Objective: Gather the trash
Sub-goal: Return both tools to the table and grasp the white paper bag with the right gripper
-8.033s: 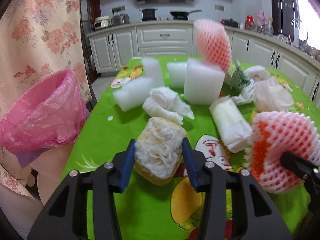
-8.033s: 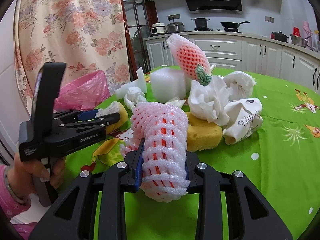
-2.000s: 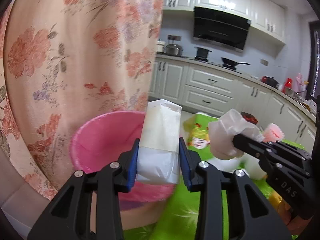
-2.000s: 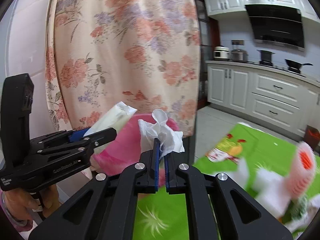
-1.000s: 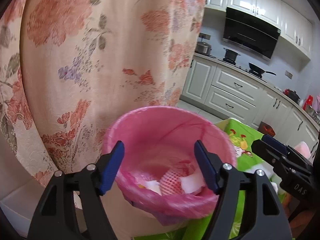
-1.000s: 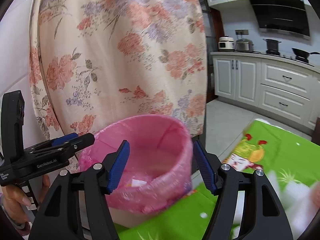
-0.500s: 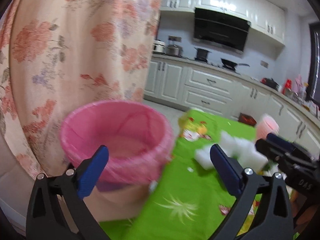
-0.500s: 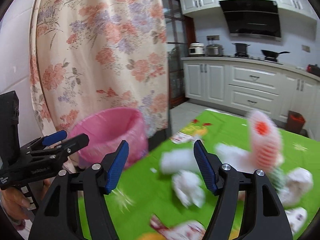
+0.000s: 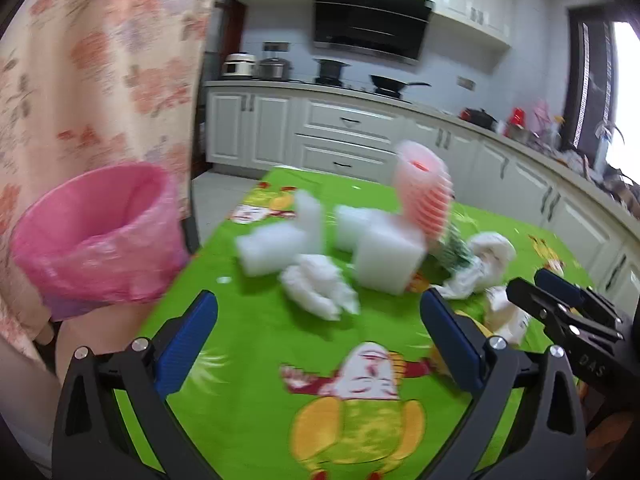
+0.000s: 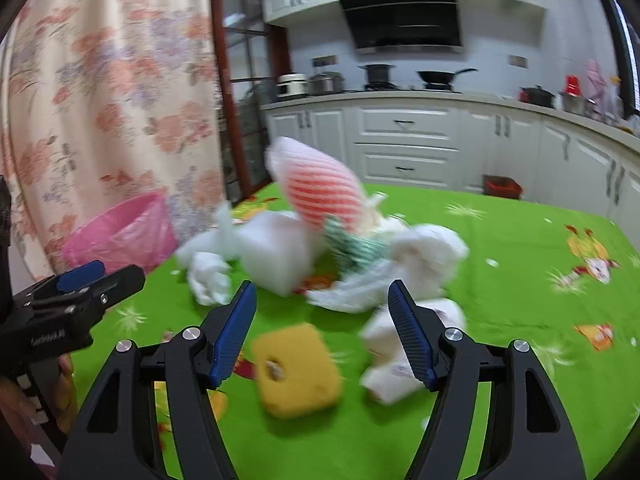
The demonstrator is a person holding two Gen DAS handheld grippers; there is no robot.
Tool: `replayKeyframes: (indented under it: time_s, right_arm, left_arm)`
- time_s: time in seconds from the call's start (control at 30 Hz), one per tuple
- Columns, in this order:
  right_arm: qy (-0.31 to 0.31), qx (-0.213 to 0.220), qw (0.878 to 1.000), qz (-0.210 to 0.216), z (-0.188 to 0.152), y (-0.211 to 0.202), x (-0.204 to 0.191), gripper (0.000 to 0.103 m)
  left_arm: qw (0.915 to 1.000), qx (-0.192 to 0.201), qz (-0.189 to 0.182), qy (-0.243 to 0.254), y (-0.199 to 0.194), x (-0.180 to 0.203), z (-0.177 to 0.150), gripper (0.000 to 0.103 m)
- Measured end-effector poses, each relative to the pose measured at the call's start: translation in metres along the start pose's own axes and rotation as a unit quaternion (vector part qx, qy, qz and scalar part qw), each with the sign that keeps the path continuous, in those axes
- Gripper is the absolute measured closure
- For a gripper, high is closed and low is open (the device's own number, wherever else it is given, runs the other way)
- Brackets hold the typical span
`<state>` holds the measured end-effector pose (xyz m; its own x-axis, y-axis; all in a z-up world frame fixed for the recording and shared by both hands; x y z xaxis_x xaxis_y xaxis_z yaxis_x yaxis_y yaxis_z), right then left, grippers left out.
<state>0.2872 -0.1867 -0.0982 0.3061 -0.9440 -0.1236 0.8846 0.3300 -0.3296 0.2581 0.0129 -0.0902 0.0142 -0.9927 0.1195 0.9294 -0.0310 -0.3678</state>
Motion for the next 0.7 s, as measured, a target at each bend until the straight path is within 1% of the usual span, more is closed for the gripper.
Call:
replayKeyframes:
  time_s: [0.07,0.17,0.33,0.47,0.57,0.7]
  right_arm:
    - [0.003,-0.003,1.0,-0.013,-0.003,-0.001,0.011,0.037]
    - [0.011,-0.014,0.999,-0.036,-0.007,0.0,0.03,0.037]
    - [0.023,-0.036,0.997,-0.062,-0.014,0.008,0.052,0.037]
    - [0.028,-0.055,0.996,-0.065,-0.019,0.017,0.06,0.037]
    - [0.034,-0.066,0.995,-0.061,-0.021,0.021,0.062,0.037]
    - [0.033,-0.096,0.993,-0.058,-0.025,0.032,0.062,0.037]
  left_arm:
    - [0.9998,-0.002,-0.013,0.013,0.007,0.019,-0.003,0.005]
    - [0.9994,-0.009,-0.029,0.02,0.016,0.038,-0.007,0.005]
    - [0.9978,-0.031,-0.047,0.036,0.028,0.061,-0.02,0.005]
    - [0.9962,-0.043,-0.056,0.049,0.034,0.072,-0.029,0.005]
    - [0.9958,-0.049,-0.056,0.054,0.036,0.073,-0.033,0.005]
    - [0.9958,-0.056,-0.051,0.052,0.039,0.071,-0.037,0.005]
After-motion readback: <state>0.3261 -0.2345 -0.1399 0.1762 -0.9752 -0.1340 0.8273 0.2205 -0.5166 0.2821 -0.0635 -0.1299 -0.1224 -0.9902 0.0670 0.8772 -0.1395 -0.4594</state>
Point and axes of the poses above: each gripper's, at about its wrist camera, not at the fingertips, and y roughly the way its jaws point, x to its right, z to its top, the point moved 4 cm from there along y, roughly the way its jaws point, and after that the axes turned 10 degrees about x, right-handed, at the moved point
